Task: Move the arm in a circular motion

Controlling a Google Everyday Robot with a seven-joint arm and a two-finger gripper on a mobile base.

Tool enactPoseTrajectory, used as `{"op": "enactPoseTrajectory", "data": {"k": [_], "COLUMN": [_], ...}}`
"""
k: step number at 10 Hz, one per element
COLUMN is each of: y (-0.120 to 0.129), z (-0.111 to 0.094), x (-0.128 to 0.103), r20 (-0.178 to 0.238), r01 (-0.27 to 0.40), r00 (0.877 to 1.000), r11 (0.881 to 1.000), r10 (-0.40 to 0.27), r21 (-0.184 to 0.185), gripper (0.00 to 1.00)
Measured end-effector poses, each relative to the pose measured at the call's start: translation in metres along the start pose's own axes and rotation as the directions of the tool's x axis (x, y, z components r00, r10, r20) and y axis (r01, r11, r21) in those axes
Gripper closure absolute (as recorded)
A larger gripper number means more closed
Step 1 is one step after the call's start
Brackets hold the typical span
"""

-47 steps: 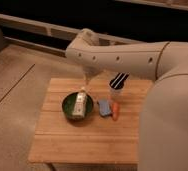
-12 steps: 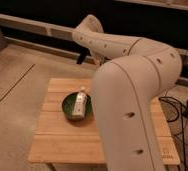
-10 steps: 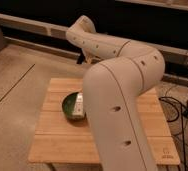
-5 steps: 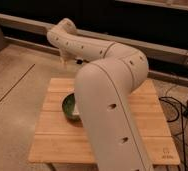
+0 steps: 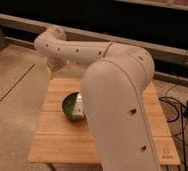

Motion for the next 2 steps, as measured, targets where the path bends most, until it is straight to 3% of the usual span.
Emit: {"op": "enactPoseTrajectory", "data": {"k": [2], "y": [-0.016], "z": [-0.004], "x": [0.033], "r20": [-0.049], "r01": [-0.014], "r00": [0.999], "r11": [0.999], "r10": [0.016], "r21": [0.041], "gripper": [0.35]}}
